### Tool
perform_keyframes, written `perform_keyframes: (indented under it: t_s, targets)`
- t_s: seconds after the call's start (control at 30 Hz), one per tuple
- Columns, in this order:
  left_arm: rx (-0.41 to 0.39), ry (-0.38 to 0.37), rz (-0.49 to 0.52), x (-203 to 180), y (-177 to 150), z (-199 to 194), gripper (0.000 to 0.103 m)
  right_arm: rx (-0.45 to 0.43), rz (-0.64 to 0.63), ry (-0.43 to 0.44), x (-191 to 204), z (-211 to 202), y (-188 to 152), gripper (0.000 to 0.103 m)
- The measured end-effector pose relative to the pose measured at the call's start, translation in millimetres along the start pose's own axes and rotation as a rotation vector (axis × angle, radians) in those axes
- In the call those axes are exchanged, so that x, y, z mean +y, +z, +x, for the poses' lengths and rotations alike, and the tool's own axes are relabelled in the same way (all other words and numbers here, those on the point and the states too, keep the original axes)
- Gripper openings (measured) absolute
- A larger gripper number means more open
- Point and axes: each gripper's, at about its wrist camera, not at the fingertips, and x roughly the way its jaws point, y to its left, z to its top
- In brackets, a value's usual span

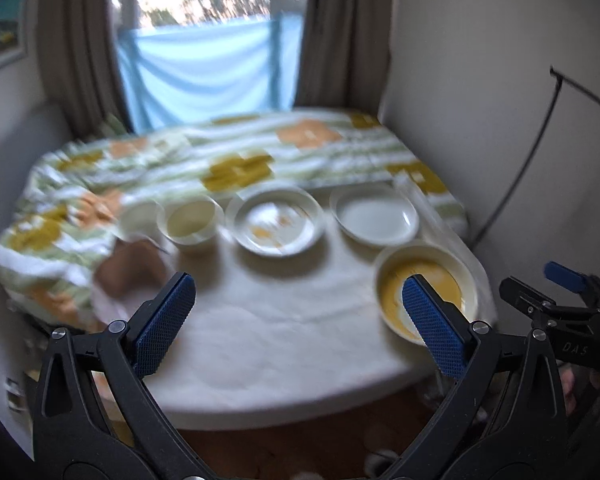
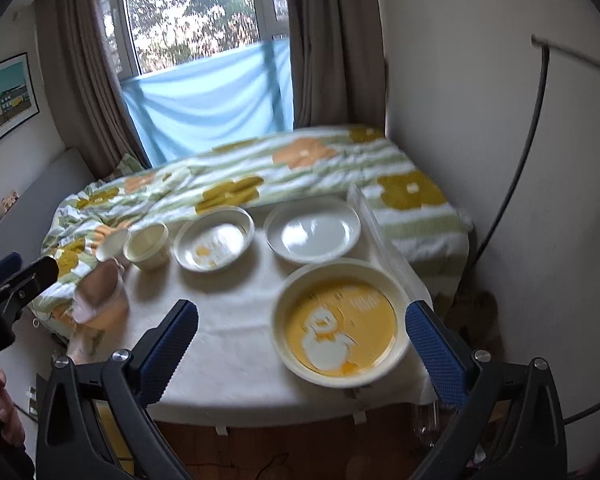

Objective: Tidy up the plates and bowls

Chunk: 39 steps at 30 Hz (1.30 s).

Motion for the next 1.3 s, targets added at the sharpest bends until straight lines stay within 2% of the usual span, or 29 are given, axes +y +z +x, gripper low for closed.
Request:
perform_keyframes:
  t_s: [0.17,0.23,0.3,0.37,0.4,0.47,0.53,0.57,0.63,0.7,0.87,1.0,1.1,1.3]
  targets:
    - [0.15,-0.104,-0.049,-39,-24,76,0.102,0.072,-0.033,0.099,-55,40,-9,0.103]
    - [0.208,-0.139,-0.07,-56,-36,108,0.098,0.099,-0.034,0.139,-75,56,-11,0.102]
    - [0.251,-0.147,-0.083,-66,-43,131,0.091,0.129,-0.038,0.182,-95,75,-10,0.091]
    - [0.293,-0.147,-0.101,-76,-53,154,0.076,0.164,-0.056,0.215,-109,96,-9,0.08]
    - [0.316,-0.139,-0.115,-81,-60,168,0.074,0.18,-0.063,0.229,-114,106,-8,0.073]
    - [0.34,-0.134,-0.138,-84,-68,183,0.065,0.21,-0.086,0.263,-122,125,-8,0.066]
    - [0.366,-0.133,-0.17,-88,-76,201,0.058,0.228,-0.113,0.259,-127,143,-8,0.061]
    - [0.375,-0.132,-0.181,-91,-78,206,0.054,0.233,-0.122,0.255,-130,150,-8,0.059]
    - [0.392,-0.124,-0.204,-94,-84,218,0.051,0.25,-0.126,0.269,-134,163,-7,0.054]
    - [0.395,-0.119,-0.219,-93,-87,224,0.05,0.266,-0.129,0.294,-139,174,-7,0.043]
    - [0.412,-0.114,-0.237,-100,-88,239,0.024,0.285,-0.158,0.319,-143,190,-5,0.029]
    - [0.407,-0.107,-0.253,-102,-88,246,0.021,0.302,-0.164,0.331,-151,200,-4,0.014]
    - [0.408,-0.106,-0.269,-100,-87,246,0.02,0.313,-0.155,0.355,-154,204,-3,0.012]
    - [0.395,-0.068,-0.223,-104,-84,242,0.02,0.305,-0.169,0.375,-154,201,-1,0.013]
